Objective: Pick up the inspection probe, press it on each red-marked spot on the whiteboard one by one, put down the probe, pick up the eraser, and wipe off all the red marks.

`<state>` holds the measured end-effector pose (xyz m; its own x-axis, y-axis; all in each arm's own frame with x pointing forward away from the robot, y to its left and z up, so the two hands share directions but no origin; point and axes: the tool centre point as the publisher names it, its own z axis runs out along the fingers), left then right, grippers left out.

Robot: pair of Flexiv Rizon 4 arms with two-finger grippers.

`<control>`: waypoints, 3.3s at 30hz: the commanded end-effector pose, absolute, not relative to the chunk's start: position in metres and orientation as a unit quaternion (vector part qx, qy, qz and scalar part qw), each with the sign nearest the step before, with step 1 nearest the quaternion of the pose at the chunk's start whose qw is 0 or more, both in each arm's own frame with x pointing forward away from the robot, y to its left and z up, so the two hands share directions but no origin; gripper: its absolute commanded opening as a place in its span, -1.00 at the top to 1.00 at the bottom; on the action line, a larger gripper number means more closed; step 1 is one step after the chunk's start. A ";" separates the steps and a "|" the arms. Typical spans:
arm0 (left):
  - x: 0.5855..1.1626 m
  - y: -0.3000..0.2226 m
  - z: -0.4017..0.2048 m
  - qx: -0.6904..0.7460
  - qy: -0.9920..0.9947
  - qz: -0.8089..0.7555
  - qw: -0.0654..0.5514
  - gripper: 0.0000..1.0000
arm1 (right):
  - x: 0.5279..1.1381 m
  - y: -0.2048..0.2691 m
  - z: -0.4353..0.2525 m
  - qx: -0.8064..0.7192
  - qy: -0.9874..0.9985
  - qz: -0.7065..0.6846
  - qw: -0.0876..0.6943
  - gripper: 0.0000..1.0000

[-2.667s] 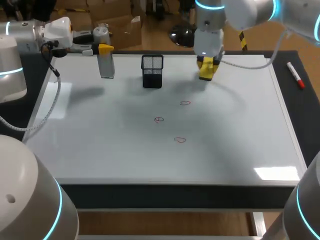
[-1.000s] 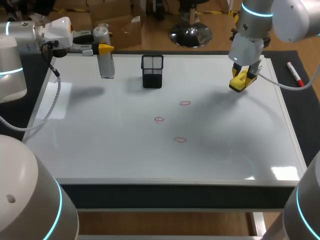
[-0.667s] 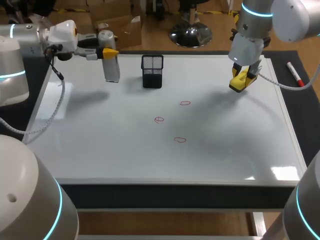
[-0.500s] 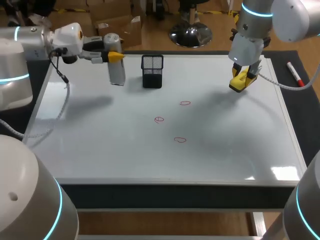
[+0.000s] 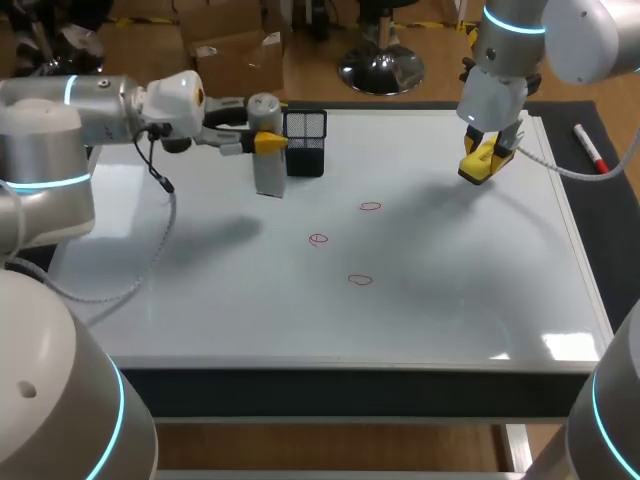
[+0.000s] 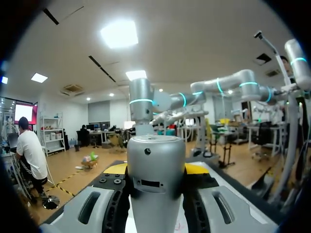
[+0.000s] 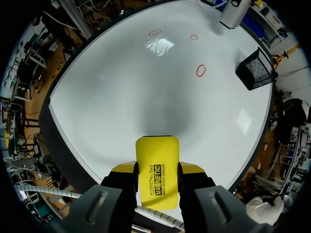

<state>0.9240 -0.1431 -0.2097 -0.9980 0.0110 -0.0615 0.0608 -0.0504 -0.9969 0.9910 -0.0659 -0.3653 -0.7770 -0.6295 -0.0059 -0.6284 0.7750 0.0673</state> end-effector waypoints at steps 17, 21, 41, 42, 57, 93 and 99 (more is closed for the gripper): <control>0.894 -0.179 -0.240 0.018 0.680 -0.733 0.005 1.00 | 0.991 -0.066 -0.365 0.334 -0.942 -0.032 0.009 1.00; 0.887 -0.183 -0.244 0.015 0.680 -0.733 0.002 1.00 | 0.991 -0.066 -0.365 0.334 -0.942 -0.032 0.009 1.00; 0.888 -0.202 -0.261 -0.006 0.681 -0.732 -0.021 1.00 | 0.991 -0.066 -0.365 0.334 -0.942 -0.032 0.009 1.00; 0.888 -0.202 -0.262 -0.007 0.682 -0.731 -0.021 1.00 | 0.991 -0.066 -0.365 0.334 -0.942 -0.032 0.009 1.00; 0.890 -0.208 -0.268 -0.005 0.679 -0.734 -0.025 1.00 | 0.991 -0.066 -0.365 0.334 -0.942 -0.032 0.009 1.00; 0.884 -0.189 -0.261 -0.020 0.679 -0.734 0.001 1.00 | 0.991 -0.066 -0.365 0.334 -0.942 -0.032 0.009 1.00; 0.876 -0.164 -0.252 -0.040 0.679 -0.732 0.028 1.00 | 0.991 -0.066 -0.365 0.334 -0.942 -0.032 0.009 1.00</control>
<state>0.8915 -0.1789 -0.2630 -0.9993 -0.0337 0.0189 -0.0158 -0.0913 -0.9957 0.9910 -0.0660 -0.3655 -0.7771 -0.6294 -0.0065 -0.6283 0.7750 0.0673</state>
